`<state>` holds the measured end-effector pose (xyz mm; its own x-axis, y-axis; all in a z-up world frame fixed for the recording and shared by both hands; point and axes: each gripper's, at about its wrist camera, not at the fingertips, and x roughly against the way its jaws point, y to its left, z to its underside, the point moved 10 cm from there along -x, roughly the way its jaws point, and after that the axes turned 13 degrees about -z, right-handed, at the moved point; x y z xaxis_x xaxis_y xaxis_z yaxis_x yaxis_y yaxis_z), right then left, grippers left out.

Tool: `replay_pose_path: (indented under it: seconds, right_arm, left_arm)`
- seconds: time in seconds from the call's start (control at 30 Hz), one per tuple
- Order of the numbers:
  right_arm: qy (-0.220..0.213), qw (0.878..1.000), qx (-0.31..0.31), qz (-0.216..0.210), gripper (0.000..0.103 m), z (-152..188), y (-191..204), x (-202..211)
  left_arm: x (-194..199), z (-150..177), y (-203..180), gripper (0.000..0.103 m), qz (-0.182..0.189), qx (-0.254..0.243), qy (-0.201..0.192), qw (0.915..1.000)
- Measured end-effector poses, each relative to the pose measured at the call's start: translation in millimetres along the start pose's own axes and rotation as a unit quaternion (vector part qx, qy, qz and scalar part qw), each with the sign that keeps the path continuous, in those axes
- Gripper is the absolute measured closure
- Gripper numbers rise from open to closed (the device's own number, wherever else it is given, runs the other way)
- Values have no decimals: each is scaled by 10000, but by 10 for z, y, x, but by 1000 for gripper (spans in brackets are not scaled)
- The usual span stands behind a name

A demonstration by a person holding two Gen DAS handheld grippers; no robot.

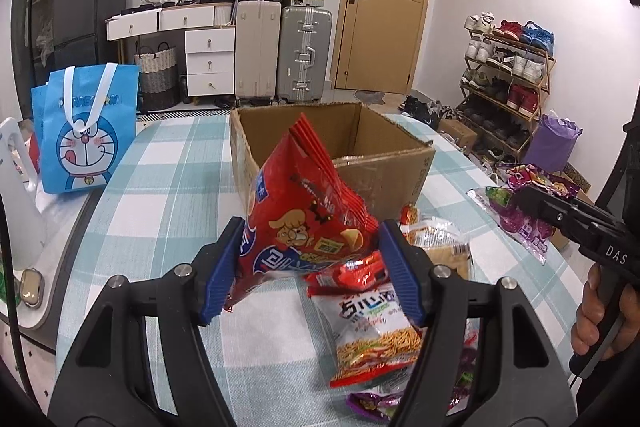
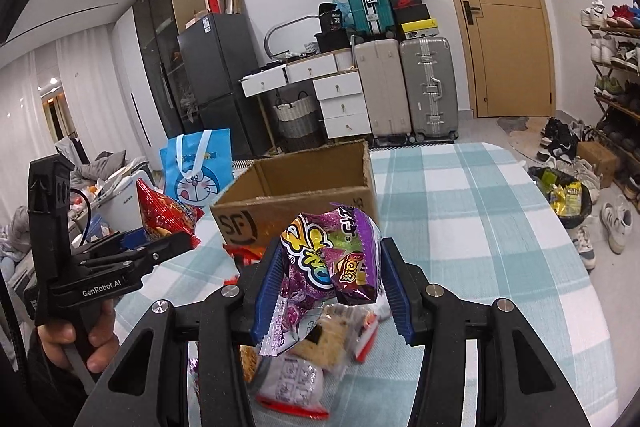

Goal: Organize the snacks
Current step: 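Lift both held bags and carry them over the open cardboard box, then open both grippers to drop the purple and red bags into the box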

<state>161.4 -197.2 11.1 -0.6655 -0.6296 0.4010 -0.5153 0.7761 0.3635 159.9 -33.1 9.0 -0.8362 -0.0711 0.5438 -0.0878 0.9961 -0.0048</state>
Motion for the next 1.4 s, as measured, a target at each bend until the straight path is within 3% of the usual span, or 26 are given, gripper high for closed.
replay_pose_path:
  seconds: [0.47, 1.07, 1.4]
  right_arm:
    - [-30, 9998, 20, -218, 55, -408, 61, -271]
    - [106, 9995, -35, -300, 55, -747, 3, -636]
    - [272, 9991, -139, -308, 55, -744, -104, -914]
  left_arm:
    - [-76, -478, -92, 38, -124, 35, -92, 9999]
    - [-429, -744, -127, 38, -157, -33, 45, 9999]
    - [-736, -807, -162, 38, -183, -126, 173, 9996]
